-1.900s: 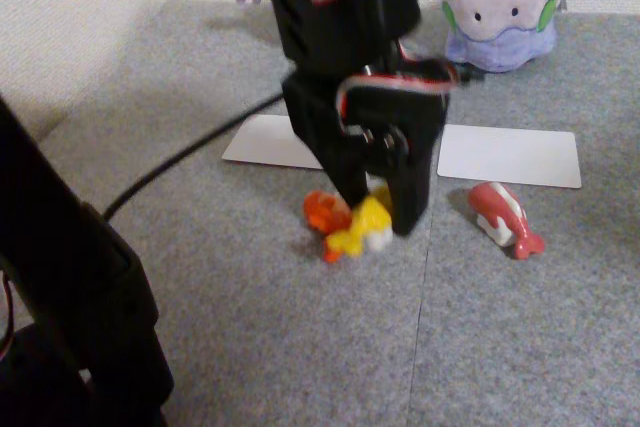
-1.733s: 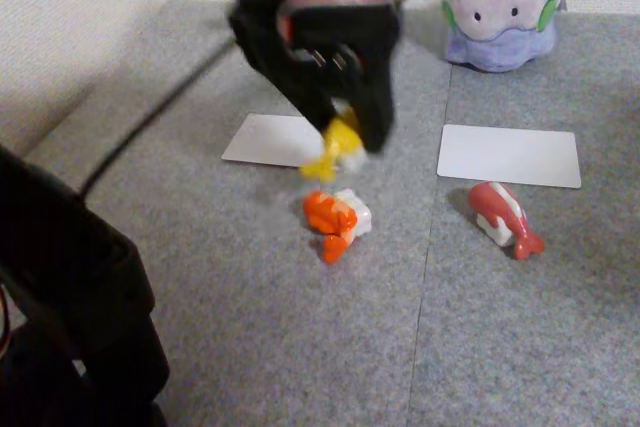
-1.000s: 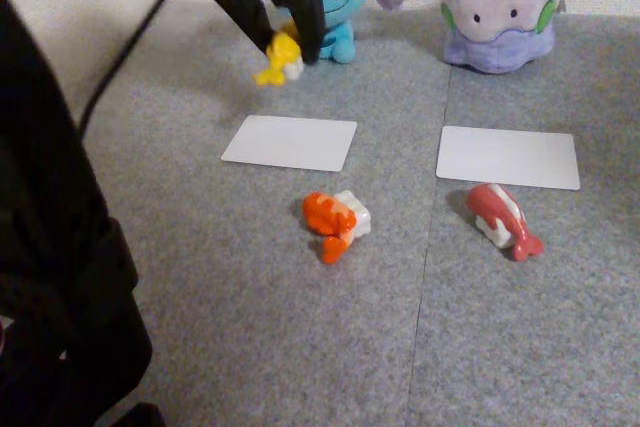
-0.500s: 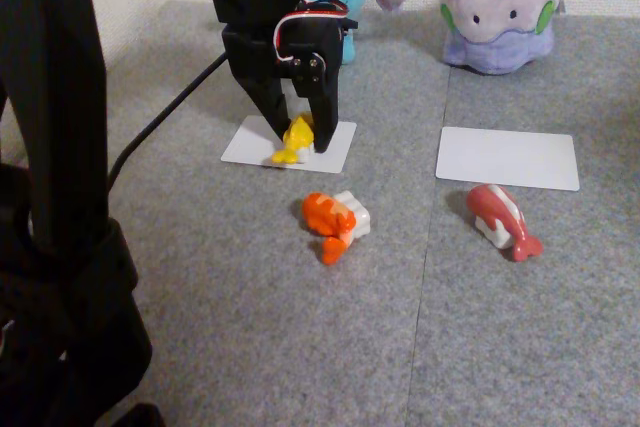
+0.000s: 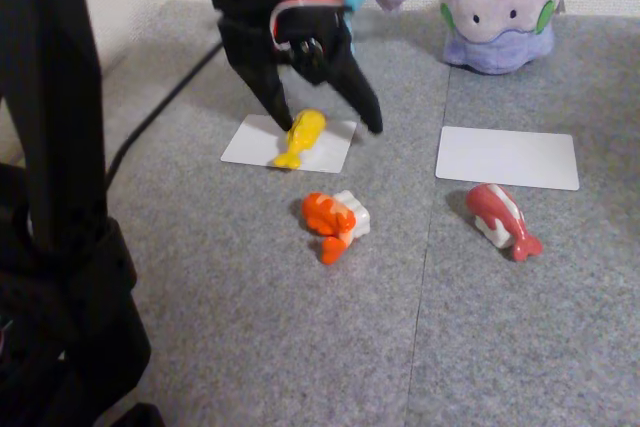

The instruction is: Wooper wants to eat egg sudhi, and Goomy wants to eat shrimp sushi

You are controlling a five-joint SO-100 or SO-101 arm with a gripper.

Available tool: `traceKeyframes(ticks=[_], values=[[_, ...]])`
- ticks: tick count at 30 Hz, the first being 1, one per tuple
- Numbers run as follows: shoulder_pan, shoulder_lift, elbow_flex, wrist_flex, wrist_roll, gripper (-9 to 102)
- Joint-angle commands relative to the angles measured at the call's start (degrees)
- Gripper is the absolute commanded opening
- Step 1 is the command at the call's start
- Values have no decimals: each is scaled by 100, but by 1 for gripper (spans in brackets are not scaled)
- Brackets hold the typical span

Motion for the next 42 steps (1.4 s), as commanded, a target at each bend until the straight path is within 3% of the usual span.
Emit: traceKeyframes(ticks=[1, 9, 16, 30, 35, 42], values=[[-79, 765, -281, 158, -220, 40], [-264, 2355, -281, 1854, -2312, 40], [-9, 3560, -167, 3647, -4790, 39], [1670, 3656, 1345, 3217, -6838, 39], [1652, 3647, 2109, 2487, -6873, 39], [1635, 3647, 3621, 817, -6609, 39]])
